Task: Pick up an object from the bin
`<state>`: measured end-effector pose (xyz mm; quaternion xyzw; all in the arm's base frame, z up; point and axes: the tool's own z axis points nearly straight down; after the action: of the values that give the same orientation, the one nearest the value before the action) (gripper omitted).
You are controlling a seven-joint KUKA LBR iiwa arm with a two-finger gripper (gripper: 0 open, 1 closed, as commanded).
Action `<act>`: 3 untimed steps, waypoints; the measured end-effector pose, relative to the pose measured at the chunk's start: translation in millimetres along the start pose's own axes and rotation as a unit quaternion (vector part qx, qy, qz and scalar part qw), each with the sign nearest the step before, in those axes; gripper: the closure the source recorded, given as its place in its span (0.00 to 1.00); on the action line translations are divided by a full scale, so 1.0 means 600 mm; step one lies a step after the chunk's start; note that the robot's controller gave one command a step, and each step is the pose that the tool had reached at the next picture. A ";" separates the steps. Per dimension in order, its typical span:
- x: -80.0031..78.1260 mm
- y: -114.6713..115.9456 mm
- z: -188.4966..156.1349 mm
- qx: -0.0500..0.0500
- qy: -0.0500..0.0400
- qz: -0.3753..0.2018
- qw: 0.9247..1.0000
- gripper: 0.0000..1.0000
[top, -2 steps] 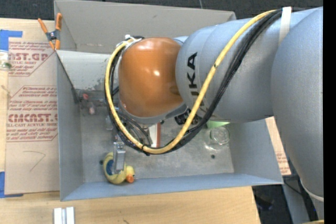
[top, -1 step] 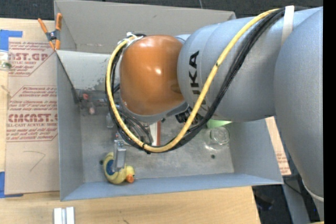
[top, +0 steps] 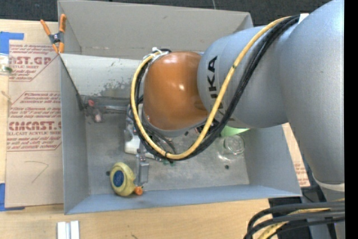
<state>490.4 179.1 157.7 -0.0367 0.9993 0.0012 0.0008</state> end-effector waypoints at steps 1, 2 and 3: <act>0.001 -0.040 0.054 0.002 0.005 -0.091 0.996 0.00; 0.001 -0.011 0.066 0.000 0.001 -0.184 0.983 0.00; -0.009 0.014 0.090 0.000 0.002 -0.121 0.993 0.00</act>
Offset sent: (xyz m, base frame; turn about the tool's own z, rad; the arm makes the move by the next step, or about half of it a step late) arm -0.0045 0.0174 -0.0575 -0.0754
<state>495.1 188.2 103.5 -0.1570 0.9876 0.0006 -0.0012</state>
